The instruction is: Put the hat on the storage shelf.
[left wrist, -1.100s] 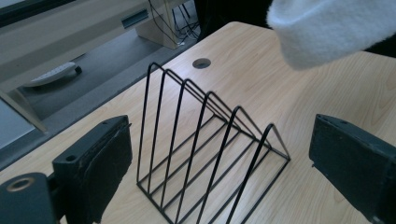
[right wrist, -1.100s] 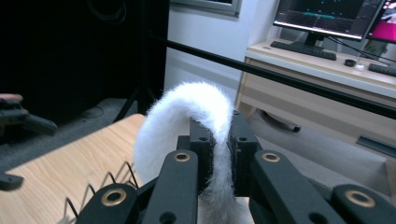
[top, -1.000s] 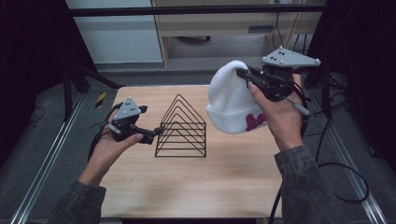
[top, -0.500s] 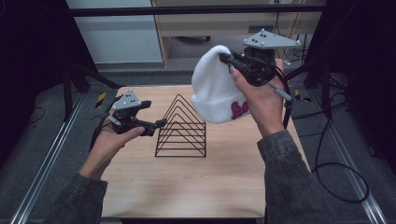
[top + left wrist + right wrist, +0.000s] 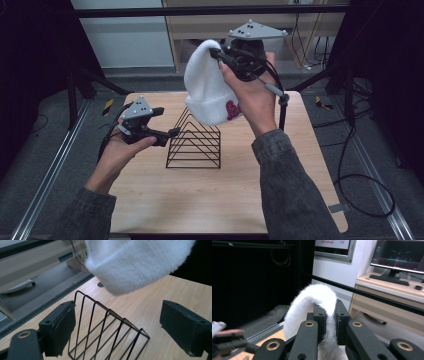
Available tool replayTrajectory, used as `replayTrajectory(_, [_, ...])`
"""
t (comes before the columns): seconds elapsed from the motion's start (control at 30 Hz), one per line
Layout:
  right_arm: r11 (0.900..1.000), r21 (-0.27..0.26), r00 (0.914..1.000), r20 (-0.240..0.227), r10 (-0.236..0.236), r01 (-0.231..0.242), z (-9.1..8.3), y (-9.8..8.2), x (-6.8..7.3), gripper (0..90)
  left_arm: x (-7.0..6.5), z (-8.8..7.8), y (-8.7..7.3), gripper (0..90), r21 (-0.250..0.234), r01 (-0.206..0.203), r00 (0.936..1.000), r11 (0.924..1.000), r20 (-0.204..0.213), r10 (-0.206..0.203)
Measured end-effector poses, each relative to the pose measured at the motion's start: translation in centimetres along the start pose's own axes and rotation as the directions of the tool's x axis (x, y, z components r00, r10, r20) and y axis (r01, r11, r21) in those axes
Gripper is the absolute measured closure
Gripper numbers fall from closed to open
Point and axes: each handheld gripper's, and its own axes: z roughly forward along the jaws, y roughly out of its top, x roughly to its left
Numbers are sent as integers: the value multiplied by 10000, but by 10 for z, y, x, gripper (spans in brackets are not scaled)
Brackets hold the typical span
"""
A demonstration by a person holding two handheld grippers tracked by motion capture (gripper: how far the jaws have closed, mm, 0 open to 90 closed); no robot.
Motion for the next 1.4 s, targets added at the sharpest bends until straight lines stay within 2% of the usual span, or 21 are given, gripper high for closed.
replayTrajectory(0.1, [10000, -48, 9995, -312, 82, -84, 12, 2, 9, 834, 5, 5, -1, 150, 6, 132, 9999, 9999, 32, -132])
replayTrajectory(0.17, [10000, -36, 9993, -355, 66, -67, 14, 3, 11, 834, 7, 5, -2, 146, -30, 211, 9998, 9998, 9, -211])
replayTrajectory(0.37, [9998, -102, 9955, -929, -188, 179, 26, 14, 34, 833, 17, 5, -5, 119, 15, 435, 9990, 9991, -103, -435])
replayTrajectory(0.4, [9998, -102, 9955, -929, -188, 179, 26, 14, 34, 833, 19, 5, -6, 119, 28, 452, 9989, 9990, -121, -452])
replayTrajectory(0.53, [9993, -281, 9909, -1316, -266, 231, 25, 17, 47, 833, 22, 4, -9, 114, -158, 637, 9979, 9978, 109, -635])
replayTrajectory(0.63, [9989, -315, 9877, -1512, -394, 350, 24, 17, 53, 833, 25, 8, -13, 113, -151, 928, 9946, 9956, 486, -920])
replayTrajectory(0.67, [9990, -299, 9870, -1562, -375, 332, 24, 16, 54, 833, 24, 11, -14, 141, -107, 861, 9943, 9962, 643, -853])
replayTrajectory(0.73, [9990, -261, 9866, -1584, -397, 360, 24, 15, 54, 833, 21, 14, -15, 339, -21, 619, 9950, 9981, 789, -616])
replayTrajectory(0.8, [9990, -204, 9869, -1555, -432, 405, 23, 14, 53, 833, 19, 16, -15, 562, -6, 493, 9959, 9988, 766, -491])
replayTrajectory(0.87, [9988, -197, 9876, -1500, -462, 438, 22, 12, 51, 833, 20, 18, -14, 730, -141, 725, 9942, 9973, 812, -712])
replayTrajectory(0.9, [9989, -190, 9883, -1455, -452, 429, 20, 11, 49, 833, 20, 19, -13, 777, -202, 859, 9935, 9961, 768, -841])
replayTrajectory(0.97, [9990, -233, 9894, -1388, -420, 392, 15, 9, 46, 832, 19, 15, -11, 820, -305, 836, 9952, 9960, 529, -819])
replayTrajectory(1.03, [9983, -166, 9914, -1175, -576, 561, 10, 6, 42, 832, 18, 6, -11, 826, -304, 848, 9962, 9959, 244, -841])
replayTrajectory(1.1, [9988, -69, 9937, -1012, -488, 483, 7, 2, 35, 831, 17, -4, -9, 827, -394, 845, 9964, 9956, 95, -842])
replayTrajectory(1.13, [9992, 91, 9960, -798, -392, 400, 6, -3, 27, 831, 16, -8, -9, 828, -394, 803, 9968, 9960, 58, -801])
replayTrajectory(1.23, [9994, 239, 9979, -598, -251, 266, 5, -8, 19, 831, 16, -21, -10, 828, -331, 707, 9975, 9969, 52, -706])
replayTrajectory(1.33, [9981, 622, 9992, -393, -10, 34, 12, -20, 10, 831, 17, -25, -12, 831, -173, 683, 9977, 9975, 45, -683])
replayTrajectory(1.4, [9975, 706, 9993, -375, 52, -25, 15, -23, 9, 831, 17, -26, -13, 832, -6, 621, 9981, 9981, 55, -620])
